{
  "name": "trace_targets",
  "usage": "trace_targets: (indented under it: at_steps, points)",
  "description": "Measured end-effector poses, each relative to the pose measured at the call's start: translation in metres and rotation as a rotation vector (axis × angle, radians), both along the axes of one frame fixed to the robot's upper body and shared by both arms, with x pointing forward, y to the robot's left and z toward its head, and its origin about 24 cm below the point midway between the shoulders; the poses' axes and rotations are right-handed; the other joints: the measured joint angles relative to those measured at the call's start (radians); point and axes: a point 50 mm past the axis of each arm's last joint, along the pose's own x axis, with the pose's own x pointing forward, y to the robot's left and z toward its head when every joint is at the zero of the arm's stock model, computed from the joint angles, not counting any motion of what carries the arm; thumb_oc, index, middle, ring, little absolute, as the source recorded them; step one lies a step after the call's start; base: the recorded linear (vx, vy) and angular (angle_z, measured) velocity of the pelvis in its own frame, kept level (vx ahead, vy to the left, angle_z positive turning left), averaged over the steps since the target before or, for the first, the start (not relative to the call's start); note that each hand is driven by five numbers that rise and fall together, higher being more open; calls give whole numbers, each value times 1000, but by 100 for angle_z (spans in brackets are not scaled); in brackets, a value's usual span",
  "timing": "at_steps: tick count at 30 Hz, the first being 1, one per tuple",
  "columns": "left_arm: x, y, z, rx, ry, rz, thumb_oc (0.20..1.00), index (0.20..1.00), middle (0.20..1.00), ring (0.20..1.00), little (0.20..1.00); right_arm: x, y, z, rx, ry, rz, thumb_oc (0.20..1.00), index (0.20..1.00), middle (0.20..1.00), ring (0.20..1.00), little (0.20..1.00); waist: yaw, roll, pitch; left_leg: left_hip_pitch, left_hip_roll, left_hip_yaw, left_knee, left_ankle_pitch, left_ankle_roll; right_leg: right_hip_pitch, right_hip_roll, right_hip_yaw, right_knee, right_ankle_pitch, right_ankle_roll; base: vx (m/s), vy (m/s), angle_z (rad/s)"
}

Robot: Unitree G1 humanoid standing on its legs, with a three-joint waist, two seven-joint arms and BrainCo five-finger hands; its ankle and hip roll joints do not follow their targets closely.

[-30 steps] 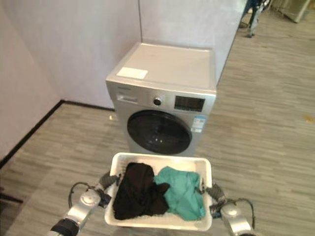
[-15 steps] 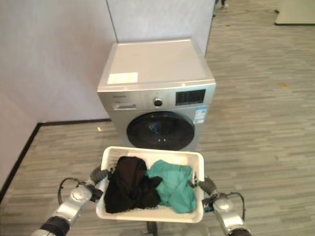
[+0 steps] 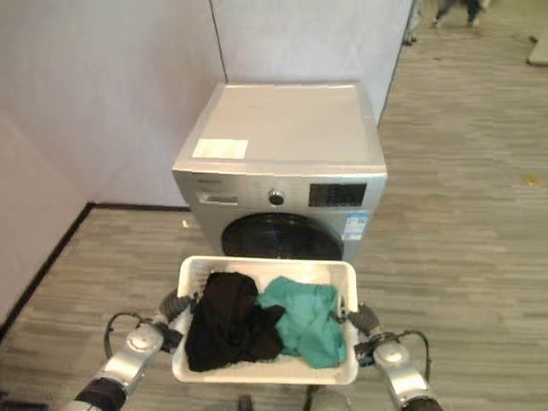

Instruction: Grab the laundry basket,head to the washer,open it,put in the laundry and shut it.

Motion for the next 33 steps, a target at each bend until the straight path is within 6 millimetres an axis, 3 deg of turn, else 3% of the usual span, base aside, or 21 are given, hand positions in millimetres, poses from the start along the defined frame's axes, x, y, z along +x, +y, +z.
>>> trace_targets:
  at_steps: [2,5,7,8,11,12,13,16,20,23,25,30,33]
  points:
    - [4,-5,4,-11,-24,-9,200,200,200,200,200,4,-2,4,-18,-34,-20,200,200,200,200,200,-8,8,-10,-25,51,-7,1,-15,17,24,38,-25,-39,5,-29,54,46,-3]
    - [20,-17,15,-20,-106,17,200,200,200,200,200,20,-5,11,-65,-75,-54,200,200,200,200,200,-15,7,-5,-26,105,-56,-237,21,-38,29,70,-22,-65,13,-40,51,65,-5]
    - [19,-20,15,-25,-122,36,200,200,200,200,200,22,-6,12,-112,-89,-53,200,200,200,200,200,-17,21,0,15,116,-63,-352,46,-68,51,88,-23,-92,19,-39,88,99,-13]
    - [14,-26,12,-38,-123,45,200,200,200,200,200,15,-9,11,-139,-104,-58,200,200,200,200,200,-25,37,-1,50,106,-75,-383,74,-63,94,103,-29,-127,21,-38,98,112,-4]
    - [-25,-22,7,-99,-141,112,200,200,200,200,200,-7,-7,15,-162,-139,-33,200,200,200,200,200,-35,75,-4,120,88,-41,-436,106,-37,122,131,-16,-165,29,-25,59,108,-13]
    - [-35,-20,7,-83,-146,111,200,200,200,200,200,-13,-4,17,-161,-154,-27,200,200,200,200,200,-32,72,-2,132,86,-30,-456,121,-47,126,127,-16,-173,32,-19,1,51,1]
    - [-54,-15,2,-65,-121,130,200,200,200,200,200,-29,-2,16,-170,-145,-5,200,200,200,200,200,-18,69,-2,140,70,-25,-467,119,-41,127,114,-11,-174,26,-6,-3,74,1]
    - [-89,-4,2,-6,-97,154,200,200,200,200,200,-49,3,15,-198,-129,57,200,200,200,200,200,4,72,1,142,42,-22,-470,104,-18,130,90,0,-184,27,16,-15,68,-1]
    - [-106,12,40,79,-257,157,200,200,200,200,200,-57,16,39,-177,-236,113,200,200,200,200,200,13,72,12,152,27,-1,-471,90,-2,133,73,15,-184,22,37,0,36,-12]
    - [-115,24,91,188,-464,138,200,200,200,200,200,-55,20,85,-200,-447,150,200,200,200,200,200,17,63,12,159,20,10,-471,78,5,131,66,33,-184,16,49,-6,31,-13]
    - [-116,22,110,224,-546,119,200,200,200,200,200,-58,15,104,-234,-523,145,200,200,200,200,200,19,60,13,157,18,10,-471,74,10,129,65,34,-184,15,51,0,0,0]
    - [-115,17,149,256,-734,89,200,200,200,200,200,-62,0,164,-422,-756,176,200,200,200,200,200,11,53,8,157,15,13,-471,72,11,128,63,36,-184,12,55,0,0,0]
    - [-116,19,158,281,-771,95,200,200,200,200,200,-65,-1,176,-458,-792,194,200,200,200,200,200,8,50,6,157,14,20,-471,71,12,125,62,41,-184,14,53,22,12,-5]
